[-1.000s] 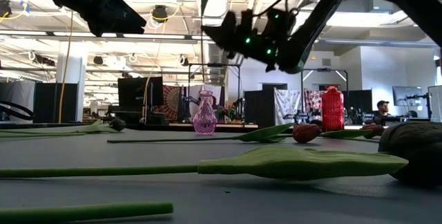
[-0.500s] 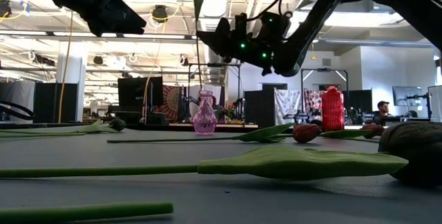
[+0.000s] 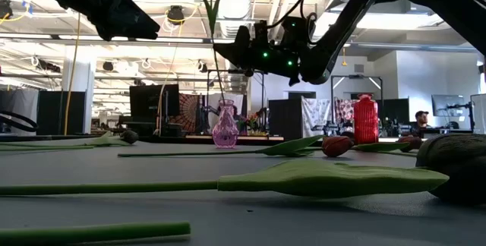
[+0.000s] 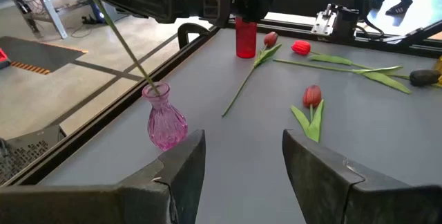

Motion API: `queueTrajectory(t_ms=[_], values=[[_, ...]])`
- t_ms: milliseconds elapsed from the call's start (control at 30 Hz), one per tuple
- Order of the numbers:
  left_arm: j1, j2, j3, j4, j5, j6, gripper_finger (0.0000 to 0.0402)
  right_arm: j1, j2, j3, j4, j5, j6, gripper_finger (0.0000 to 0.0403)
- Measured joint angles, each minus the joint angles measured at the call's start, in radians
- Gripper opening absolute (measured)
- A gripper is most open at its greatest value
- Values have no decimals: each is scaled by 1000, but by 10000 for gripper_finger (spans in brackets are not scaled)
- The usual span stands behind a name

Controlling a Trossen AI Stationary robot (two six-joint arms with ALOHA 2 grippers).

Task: Sort flowers into vase by color
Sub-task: Put the middle pink flower into the purple vase

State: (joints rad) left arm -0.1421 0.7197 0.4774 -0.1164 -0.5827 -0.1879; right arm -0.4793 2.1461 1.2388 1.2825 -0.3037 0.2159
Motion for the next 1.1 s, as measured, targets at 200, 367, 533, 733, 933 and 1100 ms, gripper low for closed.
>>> queueTrajectory(t_ms=[200, 367, 533, 733, 933, 1100], values=[[0, 0, 0, 0, 0, -7, 183, -1, 0, 0, -14, 0, 20, 105], [0, 0, 0, 0, 0, -10, 183, 0, 0, 0, -20, -7, 25, 134], [0, 0, 0, 0, 0, -11, 183, 2, -9, 0, -38, -14, 97, 154], [0, 0, 0, 0, 31, -18, 183, -14, -76, 0, -184, -94, 126, 161], [0, 0, 0, -8, 56, -23, 183, -22, -197, 0, -502, -143, 95, 159], [0, 0, 0, -10, 92, -42, 183, -21, -347, 0, -920, -170, -65, 159]])
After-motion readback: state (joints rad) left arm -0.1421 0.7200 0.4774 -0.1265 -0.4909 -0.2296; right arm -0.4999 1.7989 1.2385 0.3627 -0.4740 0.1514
